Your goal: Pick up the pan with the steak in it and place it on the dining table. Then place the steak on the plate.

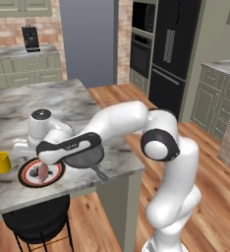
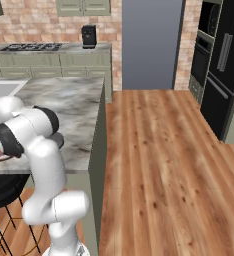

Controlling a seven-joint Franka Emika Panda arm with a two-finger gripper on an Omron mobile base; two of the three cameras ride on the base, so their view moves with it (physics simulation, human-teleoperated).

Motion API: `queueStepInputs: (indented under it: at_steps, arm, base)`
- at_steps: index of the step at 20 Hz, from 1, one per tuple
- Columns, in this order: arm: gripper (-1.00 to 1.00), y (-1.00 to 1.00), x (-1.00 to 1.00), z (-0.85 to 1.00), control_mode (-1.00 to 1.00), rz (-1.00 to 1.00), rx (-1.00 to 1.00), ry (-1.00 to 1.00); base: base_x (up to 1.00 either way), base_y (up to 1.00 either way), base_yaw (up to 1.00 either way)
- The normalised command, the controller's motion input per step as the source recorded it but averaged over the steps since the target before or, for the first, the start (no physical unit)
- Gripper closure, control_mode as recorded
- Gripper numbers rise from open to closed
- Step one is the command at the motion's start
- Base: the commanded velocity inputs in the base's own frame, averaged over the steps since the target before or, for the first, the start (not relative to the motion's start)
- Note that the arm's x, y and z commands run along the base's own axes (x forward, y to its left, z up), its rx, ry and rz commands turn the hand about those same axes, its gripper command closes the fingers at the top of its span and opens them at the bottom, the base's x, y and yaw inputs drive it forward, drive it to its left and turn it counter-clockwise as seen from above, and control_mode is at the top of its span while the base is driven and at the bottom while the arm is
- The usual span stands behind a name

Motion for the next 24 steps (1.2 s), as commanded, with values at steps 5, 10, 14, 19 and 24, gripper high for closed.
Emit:
queueStepInputs:
  at_steps: [5, 10, 14, 19, 24]
  arm:
    - [-1.0, -0.25, -0.33, 0.07, -1.0, -0.06, 0.07, -0.07]
    - [-1.0, -0.42, -0.64, 0.08, -1.0, -0.03, 0.18, -0.29]
    - [-1.0, -0.71, -0.36, 0.0, -1.0, -0.02, 0.22, -0.26]
    - [-1.0, -0.68, -0.39, 0.01, -1.0, -0.02, 0.27, -0.25]
    - [-1.0, -0.81, -0.15, -0.09, -1.0, -0.04, 0.29, -0.21]
  base:
    - [0.0, 0.0, 0.0]
    - [0.0, 0.0, 0.0]
    - [0.0, 0.0, 0.0]
    - [0.0, 0.0, 0.0]
    - [0.0, 0.0, 0.0]
